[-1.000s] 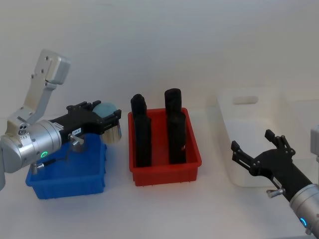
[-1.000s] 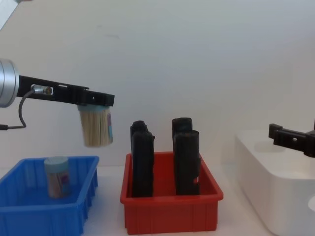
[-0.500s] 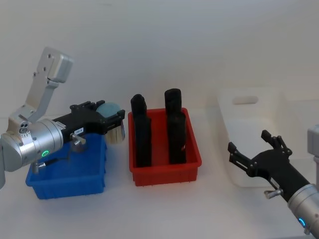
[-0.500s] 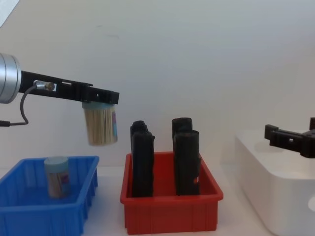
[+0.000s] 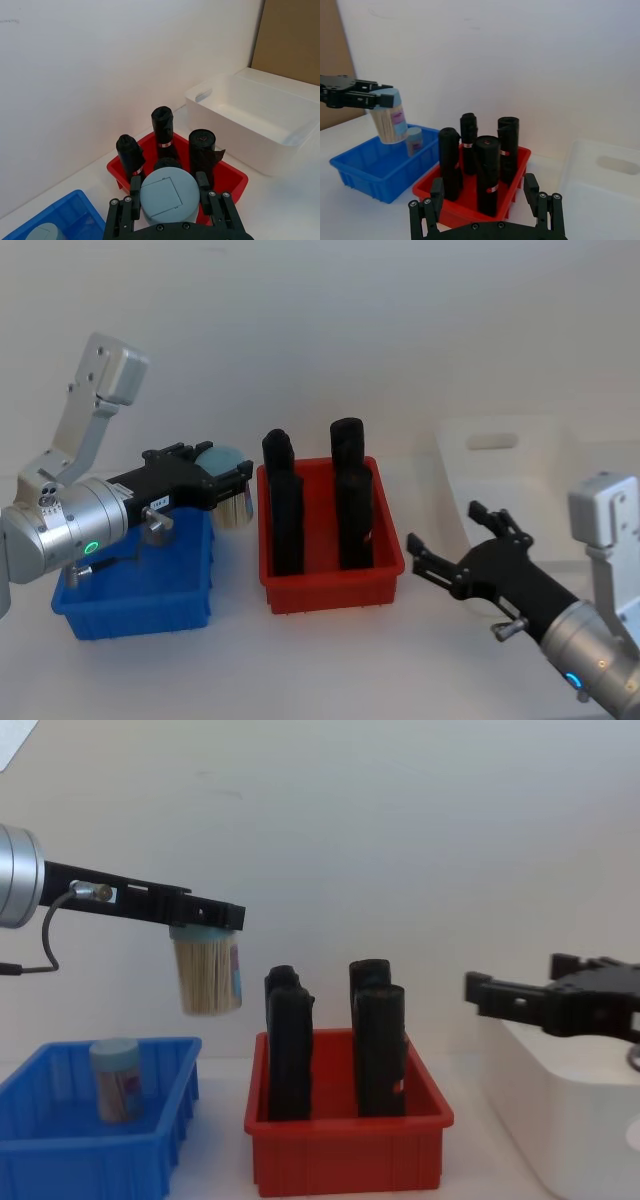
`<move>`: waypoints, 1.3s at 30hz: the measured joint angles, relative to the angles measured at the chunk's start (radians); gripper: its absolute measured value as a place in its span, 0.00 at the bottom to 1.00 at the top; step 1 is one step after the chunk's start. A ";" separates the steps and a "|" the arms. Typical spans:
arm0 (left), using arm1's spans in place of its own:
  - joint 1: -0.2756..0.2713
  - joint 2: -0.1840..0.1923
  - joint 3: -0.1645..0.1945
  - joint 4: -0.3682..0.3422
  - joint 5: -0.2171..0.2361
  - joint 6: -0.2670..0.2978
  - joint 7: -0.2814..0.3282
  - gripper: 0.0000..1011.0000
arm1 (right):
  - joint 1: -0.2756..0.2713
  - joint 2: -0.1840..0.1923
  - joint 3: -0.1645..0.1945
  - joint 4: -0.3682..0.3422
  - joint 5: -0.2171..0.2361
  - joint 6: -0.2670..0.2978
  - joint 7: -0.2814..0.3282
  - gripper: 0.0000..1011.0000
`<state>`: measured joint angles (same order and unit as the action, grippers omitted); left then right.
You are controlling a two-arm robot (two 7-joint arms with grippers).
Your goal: Pick the cotton swabs from the blue box and place them into the white box.
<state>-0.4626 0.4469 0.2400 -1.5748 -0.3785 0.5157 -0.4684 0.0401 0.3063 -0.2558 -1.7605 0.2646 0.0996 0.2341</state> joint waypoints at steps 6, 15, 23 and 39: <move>0.000 0.000 0.000 -0.001 0.000 0.001 -0.001 0.66 | 0.039 -0.032 -0.023 0.021 -0.021 0.023 0.059 0.99; 0.000 0.000 0.000 -0.001 0.000 0.002 -0.002 0.66 | 0.096 -0.085 -0.059 0.067 -0.069 0.052 0.125 0.99; 0.000 0.000 0.000 -0.002 0.000 0.003 -0.003 0.66 | 0.115 -0.101 -0.072 0.084 -0.083 0.058 0.138 0.99; 0.000 0.000 0.000 -0.002 0.000 0.003 -0.003 0.66 | 0.123 -0.113 -0.077 0.101 -0.077 0.051 0.110 0.99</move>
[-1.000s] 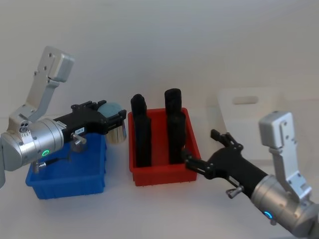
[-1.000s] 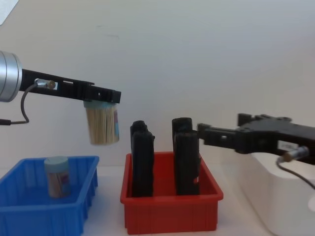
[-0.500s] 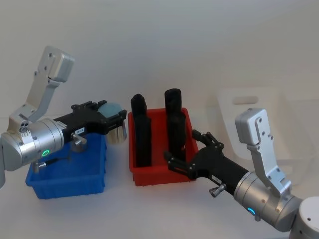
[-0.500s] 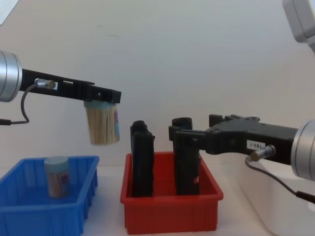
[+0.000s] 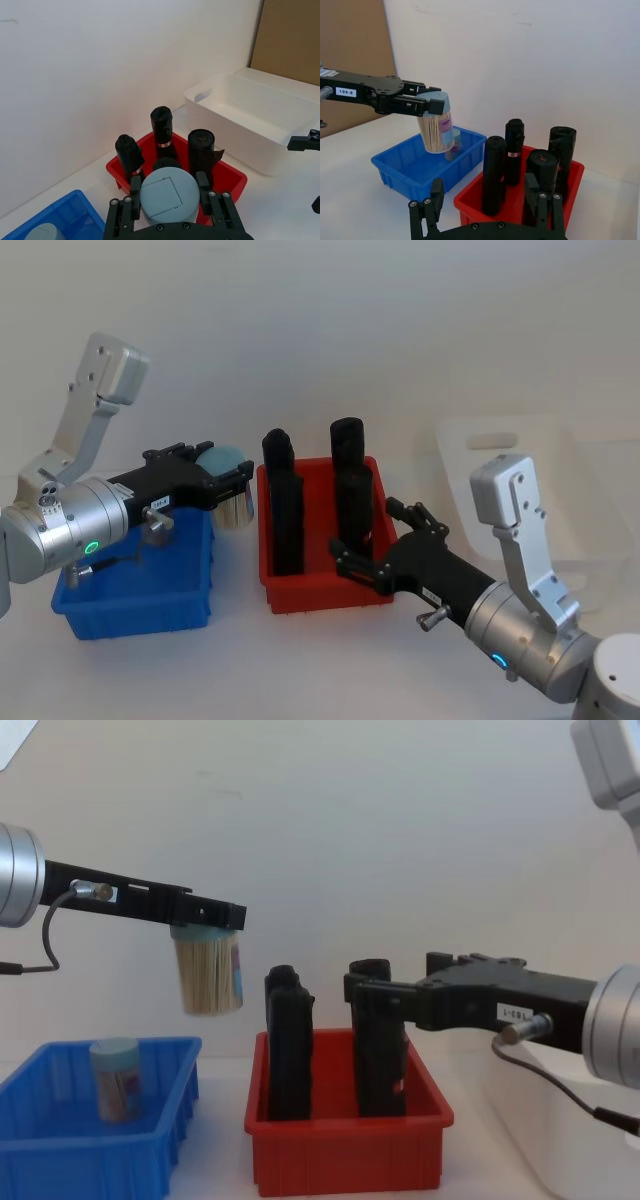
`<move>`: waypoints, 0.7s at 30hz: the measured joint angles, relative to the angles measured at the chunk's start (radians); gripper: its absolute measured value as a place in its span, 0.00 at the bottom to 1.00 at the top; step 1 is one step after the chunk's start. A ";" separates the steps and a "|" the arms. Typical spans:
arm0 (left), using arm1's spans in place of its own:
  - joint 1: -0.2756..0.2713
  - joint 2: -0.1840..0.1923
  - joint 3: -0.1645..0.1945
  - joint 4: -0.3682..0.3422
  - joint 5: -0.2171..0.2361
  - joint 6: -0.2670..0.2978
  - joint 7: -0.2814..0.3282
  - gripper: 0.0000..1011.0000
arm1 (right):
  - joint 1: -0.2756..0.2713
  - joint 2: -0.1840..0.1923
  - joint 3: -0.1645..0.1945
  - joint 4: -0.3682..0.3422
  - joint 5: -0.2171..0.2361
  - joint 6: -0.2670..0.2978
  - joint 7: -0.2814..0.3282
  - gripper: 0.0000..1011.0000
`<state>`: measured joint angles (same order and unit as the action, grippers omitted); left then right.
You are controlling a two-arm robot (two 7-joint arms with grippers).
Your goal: Pick the cotton swabs from the blue box and place them into the white box.
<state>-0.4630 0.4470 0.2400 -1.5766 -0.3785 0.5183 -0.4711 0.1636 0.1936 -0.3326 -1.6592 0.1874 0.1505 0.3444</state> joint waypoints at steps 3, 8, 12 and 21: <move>0.000 0.000 0.000 0.000 0.000 0.000 0.000 0.66 | 0.001 -0.002 -0.001 0.002 0.000 -0.003 0.000 0.99; 0.000 0.000 0.000 0.000 0.000 0.000 0.000 0.66 | 0.003 -0.003 -0.003 0.007 0.001 -0.012 0.003 0.99; 0.000 0.000 0.000 0.000 0.000 0.000 0.000 0.66 | 0.005 -0.004 -0.005 0.011 0.001 -0.019 0.008 0.99; 0.000 0.000 0.000 0.000 0.000 0.000 0.000 0.66 | 0.017 -0.014 -0.014 0.032 -0.007 -0.032 0.032 0.99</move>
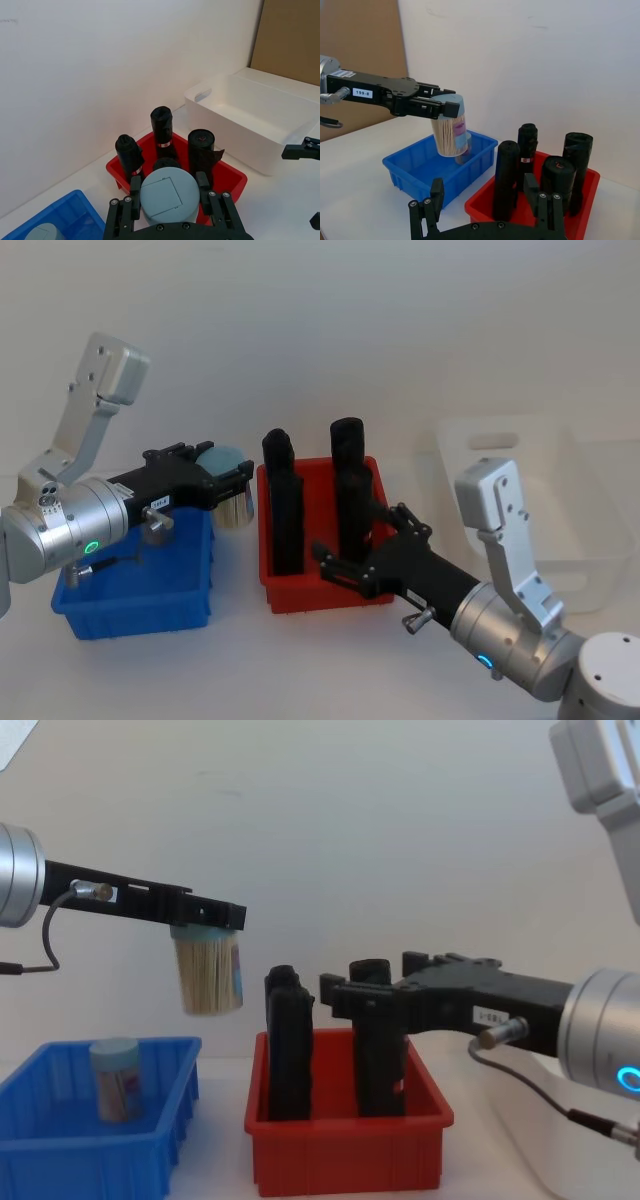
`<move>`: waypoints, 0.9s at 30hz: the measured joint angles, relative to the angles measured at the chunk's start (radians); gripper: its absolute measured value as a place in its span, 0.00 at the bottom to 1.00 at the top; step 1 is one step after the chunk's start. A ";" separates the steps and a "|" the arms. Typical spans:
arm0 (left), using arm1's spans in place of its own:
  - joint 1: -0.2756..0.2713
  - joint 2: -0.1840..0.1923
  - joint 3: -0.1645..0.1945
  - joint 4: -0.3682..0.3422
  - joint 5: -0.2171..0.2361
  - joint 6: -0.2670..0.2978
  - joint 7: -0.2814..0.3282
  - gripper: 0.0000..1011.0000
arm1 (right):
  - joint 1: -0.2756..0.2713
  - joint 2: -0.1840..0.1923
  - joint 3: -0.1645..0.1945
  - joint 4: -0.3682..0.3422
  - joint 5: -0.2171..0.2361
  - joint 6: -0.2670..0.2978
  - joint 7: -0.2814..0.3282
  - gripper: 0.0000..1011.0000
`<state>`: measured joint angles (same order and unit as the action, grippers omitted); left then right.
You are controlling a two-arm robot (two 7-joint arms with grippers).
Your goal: Pick the cotton swabs from the blue box and place them into the white box.
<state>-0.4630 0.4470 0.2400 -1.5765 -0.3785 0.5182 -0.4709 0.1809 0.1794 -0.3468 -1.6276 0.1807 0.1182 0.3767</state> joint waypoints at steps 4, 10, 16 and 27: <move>0.000 0.000 0.000 0.000 0.000 0.000 0.000 0.66 | 0.012 -0.011 -0.010 0.017 -0.012 -0.004 0.016 0.99; 0.000 0.000 0.000 0.000 0.000 0.000 0.000 0.66 | 0.031 -0.029 -0.021 0.043 -0.031 -0.005 0.031 0.99; 0.000 0.000 0.000 0.000 0.000 0.000 0.000 0.66 | 0.055 -0.048 -0.031 0.073 -0.049 -0.003 0.038 0.99; 0.000 0.000 0.000 0.000 0.000 0.000 0.000 0.66 | 0.100 -0.083 -0.045 0.127 -0.073 0.003 0.040 0.99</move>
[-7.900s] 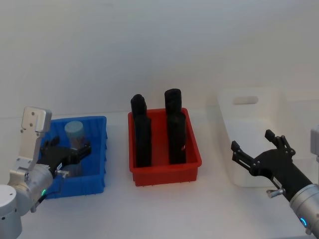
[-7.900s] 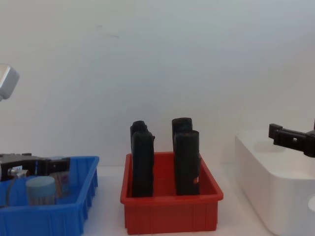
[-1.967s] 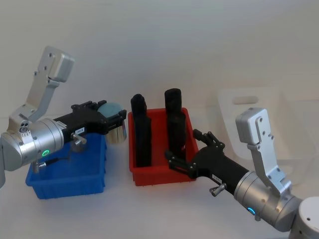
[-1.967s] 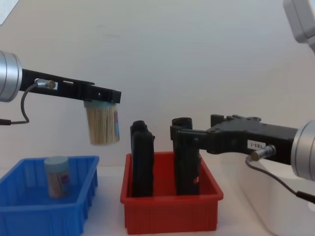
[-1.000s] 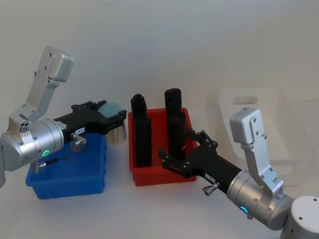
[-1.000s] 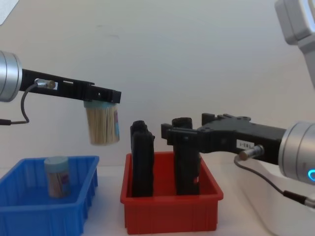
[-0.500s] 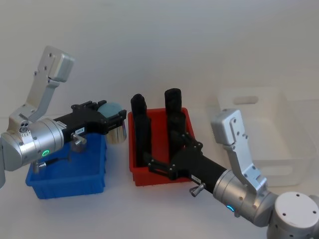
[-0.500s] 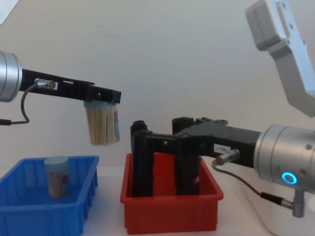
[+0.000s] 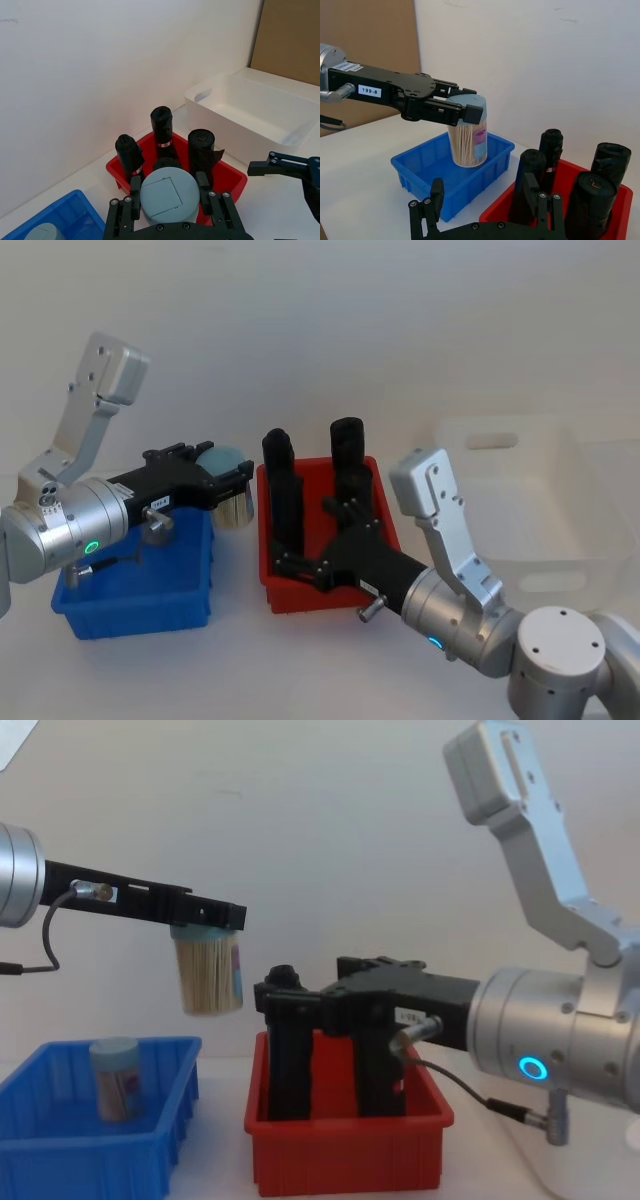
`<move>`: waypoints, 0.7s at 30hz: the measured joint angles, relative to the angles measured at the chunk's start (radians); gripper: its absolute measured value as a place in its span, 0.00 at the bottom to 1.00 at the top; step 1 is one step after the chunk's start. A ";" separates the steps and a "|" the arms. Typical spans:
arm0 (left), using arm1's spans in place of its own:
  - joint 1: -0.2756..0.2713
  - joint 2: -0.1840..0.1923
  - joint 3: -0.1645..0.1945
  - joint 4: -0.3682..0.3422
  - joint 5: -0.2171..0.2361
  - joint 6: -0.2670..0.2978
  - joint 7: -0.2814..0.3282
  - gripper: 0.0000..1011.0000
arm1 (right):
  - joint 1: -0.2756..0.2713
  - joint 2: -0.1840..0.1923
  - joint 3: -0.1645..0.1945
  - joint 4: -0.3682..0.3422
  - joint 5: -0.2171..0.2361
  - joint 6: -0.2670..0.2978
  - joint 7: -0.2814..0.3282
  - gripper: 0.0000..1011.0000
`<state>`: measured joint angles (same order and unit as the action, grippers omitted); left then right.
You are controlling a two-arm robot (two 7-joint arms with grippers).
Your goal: Pick the cotton swabs from the blue box and place them into the white box.
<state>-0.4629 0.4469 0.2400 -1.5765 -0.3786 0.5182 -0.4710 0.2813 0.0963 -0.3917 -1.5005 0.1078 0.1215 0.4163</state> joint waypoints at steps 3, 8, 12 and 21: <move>0.000 0.000 0.000 0.000 0.000 0.000 0.000 0.66 | 0.014 -0.011 -0.005 0.017 -0.006 0.000 -0.001 0.99; 0.000 0.000 0.000 0.000 0.000 0.000 0.000 0.66 | 0.036 -0.028 -0.010 0.045 -0.014 0.000 -0.002 0.99; 0.000 0.000 0.000 0.000 0.000 0.000 0.000 0.66 | 0.058 -0.044 -0.016 0.073 -0.021 -0.001 -0.001 0.99; 0.000 0.000 0.000 0.000 0.000 0.000 0.000 0.66 | 0.095 -0.070 -0.025 0.127 -0.029 -0.002 0.012 0.99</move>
<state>-0.4629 0.4469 0.2400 -1.5765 -0.3785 0.5182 -0.4709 0.3763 0.0260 -0.4166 -1.3733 0.0783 0.1193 0.4280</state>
